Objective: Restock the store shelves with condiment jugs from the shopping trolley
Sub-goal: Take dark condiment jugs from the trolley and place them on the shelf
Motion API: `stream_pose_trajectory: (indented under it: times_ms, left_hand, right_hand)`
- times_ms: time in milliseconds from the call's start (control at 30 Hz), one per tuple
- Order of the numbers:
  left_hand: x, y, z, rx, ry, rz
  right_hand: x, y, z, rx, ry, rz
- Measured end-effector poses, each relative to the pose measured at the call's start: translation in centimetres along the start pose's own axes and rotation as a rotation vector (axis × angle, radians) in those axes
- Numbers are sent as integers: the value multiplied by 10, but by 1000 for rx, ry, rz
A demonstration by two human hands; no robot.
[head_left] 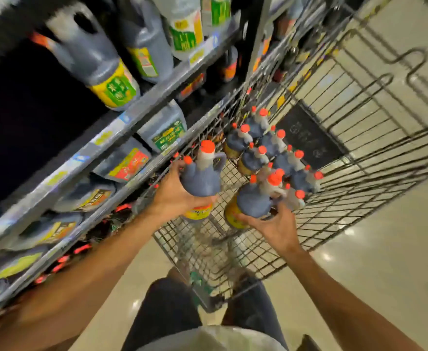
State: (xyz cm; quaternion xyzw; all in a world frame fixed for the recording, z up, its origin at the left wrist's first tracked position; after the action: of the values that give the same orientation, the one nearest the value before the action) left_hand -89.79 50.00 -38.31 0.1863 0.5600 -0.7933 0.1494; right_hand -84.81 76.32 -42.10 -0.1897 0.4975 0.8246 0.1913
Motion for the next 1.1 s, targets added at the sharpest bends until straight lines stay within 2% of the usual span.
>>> stream_pose_trajectory:
  times_ms: [67, 167, 267, 367, 567, 733, 933, 1100]
  left_hand:
    - [-32, -30, 7, -37, -59, -6]
    - [-87, -59, 25, -204, -156, 12]
    - [-147, -77, 48, -243, -278, -29]
    - [-210, -88, 73, -275, -436, 5]
    - [-341, -93, 124, -257, -772, -18]
    - [-462, -71, 161, -284, -991, -36]
    - [-622, -23, 181, -336, -1208, -71]
    - [-739, 17, 191, -362, -1338, -77]
  right_hand:
    - [-15, 35, 28, -28, 46, 82]
    - [-38, 93, 56, -79, 243, 157]
    - [-60, 144, 75, -113, 297, 309]
    - [-88, 193, 72, -191, 369, 458]
    - [-151, 261, 24, -280, 545, 673]
    - [-241, 305, -34, -309, 674, 859]
    - [-386, 316, -109, -291, 878, 1025]
    - [-502, 308, -162, -351, 978, 1147]
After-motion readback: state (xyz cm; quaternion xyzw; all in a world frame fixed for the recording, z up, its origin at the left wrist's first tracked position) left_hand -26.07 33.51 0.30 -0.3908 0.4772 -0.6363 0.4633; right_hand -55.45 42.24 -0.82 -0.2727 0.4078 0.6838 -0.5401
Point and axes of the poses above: each hand's wrist, its own x-axis towards the middle knuckle, its own z-axis out of the back of the hand, y = z × x, the point moved 5 cm from there along x, towards the middle knuckle, and after that the axes turned 4 degrees about -z, right-handed, at the moved point
